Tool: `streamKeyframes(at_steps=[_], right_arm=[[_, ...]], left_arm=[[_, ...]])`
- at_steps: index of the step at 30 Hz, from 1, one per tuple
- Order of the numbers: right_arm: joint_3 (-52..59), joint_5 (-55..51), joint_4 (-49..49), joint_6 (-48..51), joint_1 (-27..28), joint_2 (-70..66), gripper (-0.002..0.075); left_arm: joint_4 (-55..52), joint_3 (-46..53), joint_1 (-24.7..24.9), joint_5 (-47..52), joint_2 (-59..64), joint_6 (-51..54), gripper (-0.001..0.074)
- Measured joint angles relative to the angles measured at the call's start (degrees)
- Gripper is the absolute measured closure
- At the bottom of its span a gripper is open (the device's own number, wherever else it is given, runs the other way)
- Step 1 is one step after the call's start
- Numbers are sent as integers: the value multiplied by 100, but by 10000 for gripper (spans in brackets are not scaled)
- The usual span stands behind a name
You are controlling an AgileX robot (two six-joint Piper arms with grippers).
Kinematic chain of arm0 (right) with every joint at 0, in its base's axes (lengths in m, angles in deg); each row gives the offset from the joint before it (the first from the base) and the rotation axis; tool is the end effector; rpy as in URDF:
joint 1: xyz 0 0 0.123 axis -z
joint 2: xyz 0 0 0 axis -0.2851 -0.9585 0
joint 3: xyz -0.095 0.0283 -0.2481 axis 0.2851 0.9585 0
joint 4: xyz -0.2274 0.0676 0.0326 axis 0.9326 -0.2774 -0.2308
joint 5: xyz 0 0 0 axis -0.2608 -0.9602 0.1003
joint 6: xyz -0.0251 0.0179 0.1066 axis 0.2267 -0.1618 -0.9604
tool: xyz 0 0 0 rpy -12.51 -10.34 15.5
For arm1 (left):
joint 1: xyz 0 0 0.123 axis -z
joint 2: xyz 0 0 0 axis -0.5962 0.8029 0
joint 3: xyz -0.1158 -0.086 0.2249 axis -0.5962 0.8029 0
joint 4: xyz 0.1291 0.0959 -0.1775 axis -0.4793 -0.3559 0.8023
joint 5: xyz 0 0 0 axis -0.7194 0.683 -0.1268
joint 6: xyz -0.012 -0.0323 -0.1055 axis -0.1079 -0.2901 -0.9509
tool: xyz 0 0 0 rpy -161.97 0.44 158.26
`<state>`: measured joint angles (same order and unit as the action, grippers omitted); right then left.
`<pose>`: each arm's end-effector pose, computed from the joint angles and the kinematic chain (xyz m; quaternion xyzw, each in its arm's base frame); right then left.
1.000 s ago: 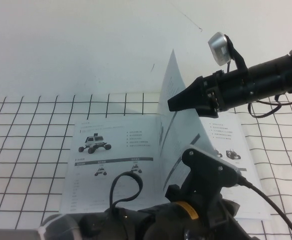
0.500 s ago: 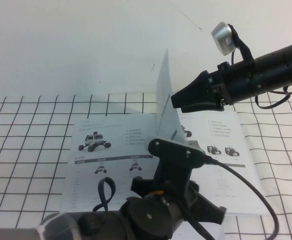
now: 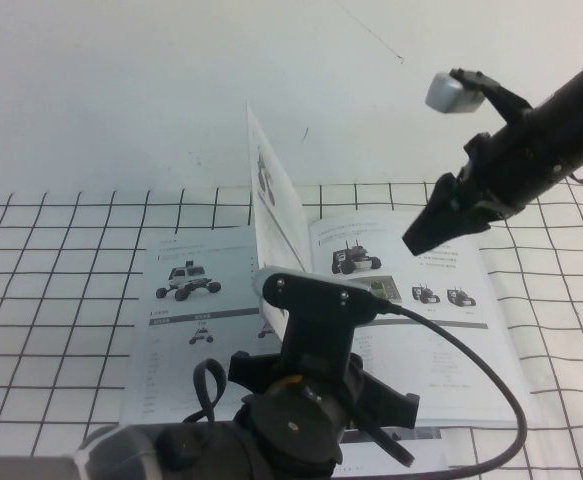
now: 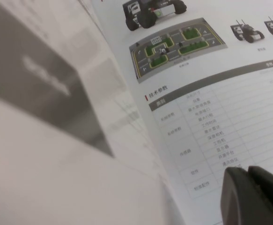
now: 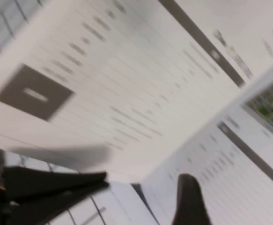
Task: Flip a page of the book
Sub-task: Open the closed book
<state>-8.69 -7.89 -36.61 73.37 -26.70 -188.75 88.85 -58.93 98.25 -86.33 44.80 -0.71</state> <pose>0.3747 0.1383 0.2367 -0.3330 0.8749 0.3137 0.1590 0.2049 -0.2524 0.1838 0.0891 0.8924 -0.0960 0.4319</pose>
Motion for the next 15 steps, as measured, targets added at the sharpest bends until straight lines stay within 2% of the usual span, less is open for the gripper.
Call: streamKeyframes(at_steps=[4,10,12,15], right_arm=[[0,11,836,-396,0,-203,405],[195,130,1063,-521,0,-722,655],[381,186,1063,-521,0,-868,697],[709,398,1072,-521,0,-995,719]], left_arm=[[4,4,0,8,0,-461,738],[4,272,0,-1,0,-942,738],[4,500,0,-40,0,-1244,738],[4,878,0,-90,0,-1735,738]])
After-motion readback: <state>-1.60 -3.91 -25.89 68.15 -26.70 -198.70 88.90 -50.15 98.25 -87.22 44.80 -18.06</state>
